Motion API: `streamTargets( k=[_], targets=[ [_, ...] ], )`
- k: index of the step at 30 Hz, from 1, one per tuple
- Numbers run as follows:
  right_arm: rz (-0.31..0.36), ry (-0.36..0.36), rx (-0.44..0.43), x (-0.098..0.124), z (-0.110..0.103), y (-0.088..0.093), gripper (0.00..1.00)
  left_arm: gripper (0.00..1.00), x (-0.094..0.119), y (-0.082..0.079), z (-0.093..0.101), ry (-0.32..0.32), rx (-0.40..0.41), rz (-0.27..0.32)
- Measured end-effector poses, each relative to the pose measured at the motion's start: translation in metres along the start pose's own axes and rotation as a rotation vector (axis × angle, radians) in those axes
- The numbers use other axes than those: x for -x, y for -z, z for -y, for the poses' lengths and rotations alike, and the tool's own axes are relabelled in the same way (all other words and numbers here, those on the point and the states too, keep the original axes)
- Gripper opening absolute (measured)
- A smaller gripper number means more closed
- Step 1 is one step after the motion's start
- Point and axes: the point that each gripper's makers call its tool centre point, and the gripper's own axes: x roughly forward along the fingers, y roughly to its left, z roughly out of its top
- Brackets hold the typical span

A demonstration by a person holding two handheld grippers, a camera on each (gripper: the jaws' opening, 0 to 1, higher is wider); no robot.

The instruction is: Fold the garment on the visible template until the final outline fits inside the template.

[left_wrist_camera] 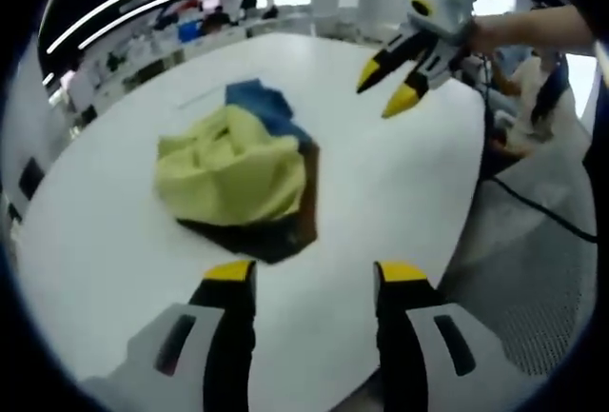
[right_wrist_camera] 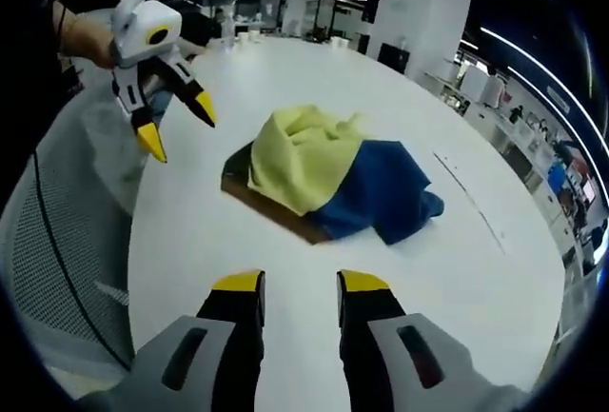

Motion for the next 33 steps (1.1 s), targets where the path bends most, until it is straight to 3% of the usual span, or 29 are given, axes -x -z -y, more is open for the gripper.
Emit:
streamTargets(
  k=[33],
  targets=[
    [-0.030, -0.033, 0.131, -0.030, 0.012, -0.002, 0.25, 0.40, -0.034, 0.002, -0.007, -0.013, -0.122, -0.065]
  ],
)
